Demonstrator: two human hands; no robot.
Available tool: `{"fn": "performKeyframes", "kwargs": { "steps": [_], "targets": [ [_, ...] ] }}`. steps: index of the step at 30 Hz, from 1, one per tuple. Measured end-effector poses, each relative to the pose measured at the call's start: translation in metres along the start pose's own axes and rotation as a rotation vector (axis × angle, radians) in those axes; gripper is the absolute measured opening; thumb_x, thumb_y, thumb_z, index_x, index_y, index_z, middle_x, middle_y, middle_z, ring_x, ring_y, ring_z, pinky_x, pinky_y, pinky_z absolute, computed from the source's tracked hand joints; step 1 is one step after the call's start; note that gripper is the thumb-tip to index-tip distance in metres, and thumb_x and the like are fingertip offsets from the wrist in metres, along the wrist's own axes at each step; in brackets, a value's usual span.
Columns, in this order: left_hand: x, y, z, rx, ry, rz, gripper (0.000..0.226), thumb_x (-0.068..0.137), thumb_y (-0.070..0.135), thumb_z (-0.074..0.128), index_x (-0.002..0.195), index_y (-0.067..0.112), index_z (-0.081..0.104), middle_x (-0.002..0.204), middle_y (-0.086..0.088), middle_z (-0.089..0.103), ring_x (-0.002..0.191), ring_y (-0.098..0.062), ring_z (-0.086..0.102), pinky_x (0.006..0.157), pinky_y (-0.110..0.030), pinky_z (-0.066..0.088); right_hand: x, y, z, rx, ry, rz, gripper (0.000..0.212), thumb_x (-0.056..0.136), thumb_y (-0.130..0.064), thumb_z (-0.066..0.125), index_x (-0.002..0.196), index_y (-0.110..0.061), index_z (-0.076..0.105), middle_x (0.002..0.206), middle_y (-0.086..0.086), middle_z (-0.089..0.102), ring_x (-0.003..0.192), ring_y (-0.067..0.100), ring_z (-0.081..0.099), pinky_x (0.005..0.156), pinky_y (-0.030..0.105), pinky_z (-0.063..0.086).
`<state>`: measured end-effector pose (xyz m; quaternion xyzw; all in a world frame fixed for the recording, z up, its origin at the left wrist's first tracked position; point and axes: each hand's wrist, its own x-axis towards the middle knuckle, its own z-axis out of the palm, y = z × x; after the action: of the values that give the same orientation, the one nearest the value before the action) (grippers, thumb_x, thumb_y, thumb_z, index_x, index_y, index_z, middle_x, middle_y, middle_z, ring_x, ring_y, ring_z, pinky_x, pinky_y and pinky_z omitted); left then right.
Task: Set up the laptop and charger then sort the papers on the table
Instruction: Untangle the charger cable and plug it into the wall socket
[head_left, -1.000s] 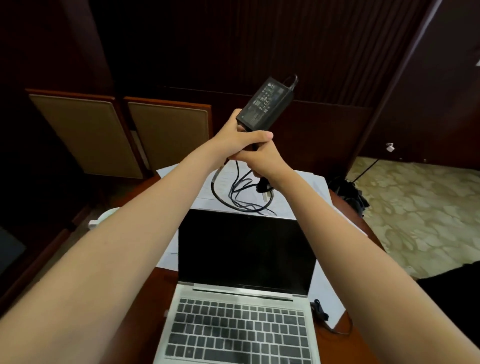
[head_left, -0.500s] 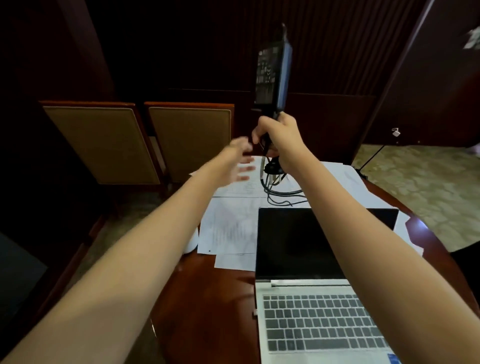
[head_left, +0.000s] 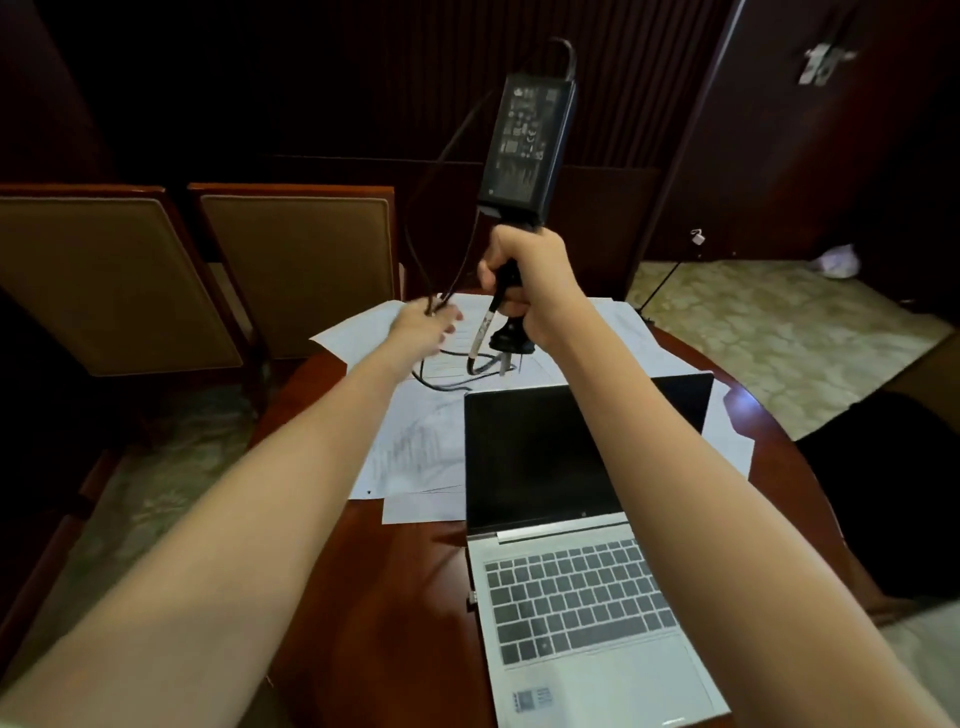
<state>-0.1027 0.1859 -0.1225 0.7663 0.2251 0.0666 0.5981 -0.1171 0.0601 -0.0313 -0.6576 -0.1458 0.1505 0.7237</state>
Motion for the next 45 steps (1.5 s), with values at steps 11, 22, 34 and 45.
{"fn": "performKeyframes", "kwargs": {
  "steps": [11,22,34,45],
  "targets": [
    [-0.007,0.026,-0.072,-0.145,0.106,0.348,0.015,0.096,0.015,0.049,0.103,0.014,0.063,0.081,0.013,0.056,0.078,0.002,0.052,0.069,-0.014,0.046,-0.012,0.033,0.023,-0.088,0.24,0.026,0.026,0.075,0.006,0.044,0.055,-0.009,0.037,0.028,-0.009,0.032,0.027,0.005,0.029,0.034,0.01,0.023],
    [-0.035,0.009,-0.162,-0.037,0.059,0.551,0.025,0.092,0.01,0.056,0.116,0.006,0.063,0.101,0.004,0.059,0.083,0.003,0.054,0.068,-0.007,0.045,-0.052,0.084,0.126,0.11,0.402,0.146,0.014,0.088,-0.007,0.05,0.092,-0.009,0.064,0.048,-0.001,0.05,0.034,0.004,0.041,0.038,0.016,0.03],
    [-0.077,0.023,-0.208,-0.1,0.133,0.684,0.015,0.086,0.006,0.063,0.098,0.015,0.066,0.091,0.011,0.06,0.09,0.001,0.056,0.082,-0.008,0.047,-0.074,0.083,0.167,0.172,0.359,0.186,0.045,0.079,0.003,0.051,0.119,-0.015,0.062,0.093,0.008,0.057,0.055,0.011,0.04,0.037,0.014,0.033],
    [-0.133,0.029,-0.262,-0.081,0.302,0.726,0.017,0.087,0.006,0.061,0.097,0.02,0.065,0.09,0.013,0.061,0.087,0.007,0.055,0.077,-0.002,0.045,-0.092,0.069,0.193,0.172,0.206,0.114,0.041,0.076,0.012,0.032,0.094,-0.009,0.062,0.06,0.003,0.048,0.031,0.002,0.034,0.032,0.011,0.025]
  ]
}}
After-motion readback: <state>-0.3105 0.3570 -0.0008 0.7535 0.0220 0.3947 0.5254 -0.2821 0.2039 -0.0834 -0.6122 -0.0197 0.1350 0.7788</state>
